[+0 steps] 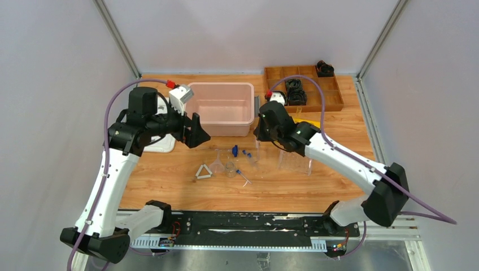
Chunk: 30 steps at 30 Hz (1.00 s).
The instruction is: Organize the chemistry lab equipment
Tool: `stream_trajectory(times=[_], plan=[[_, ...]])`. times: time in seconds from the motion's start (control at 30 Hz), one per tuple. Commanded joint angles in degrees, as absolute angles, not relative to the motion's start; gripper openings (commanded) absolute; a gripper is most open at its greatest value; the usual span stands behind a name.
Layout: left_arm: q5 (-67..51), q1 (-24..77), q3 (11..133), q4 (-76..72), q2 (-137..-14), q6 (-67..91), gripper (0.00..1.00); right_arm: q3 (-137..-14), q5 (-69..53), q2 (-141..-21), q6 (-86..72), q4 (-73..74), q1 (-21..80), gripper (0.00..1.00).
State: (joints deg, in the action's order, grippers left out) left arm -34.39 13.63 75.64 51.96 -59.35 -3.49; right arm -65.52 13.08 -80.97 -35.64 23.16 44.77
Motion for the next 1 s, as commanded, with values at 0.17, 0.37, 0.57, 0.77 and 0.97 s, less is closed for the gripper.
stream_trajectory(times=[0.17,0.37,0.57,0.77,0.97], plan=[[-44.64,13.71,70.58,47.28,-58.98,0.51,0.98,-74.68,12.59,-78.95,-37.02,9.02,53.02,0.0],[-48.08,13.71,70.4,41.14,-58.5,6.56,0.96,-83.18,11.5,-84.74,-39.73,8.14,55.98,0.0],[-48.8,13.71,67.68,37.36,-57.64,8.74,0.92,-82.51,6.05,-85.67,-45.2,1.57,56.14,0.0],[-47.69,13.71,66.58,34.14,-57.4,9.44,0.87,-81.19,5.03,-83.99,-45.92,-1.19,56.67,0.0],[-47.47,13.71,66.73,31.14,-58.37,12.4,0.79,-82.38,6.55,-83.06,-43.2,-0.72,57.87,0.0]])
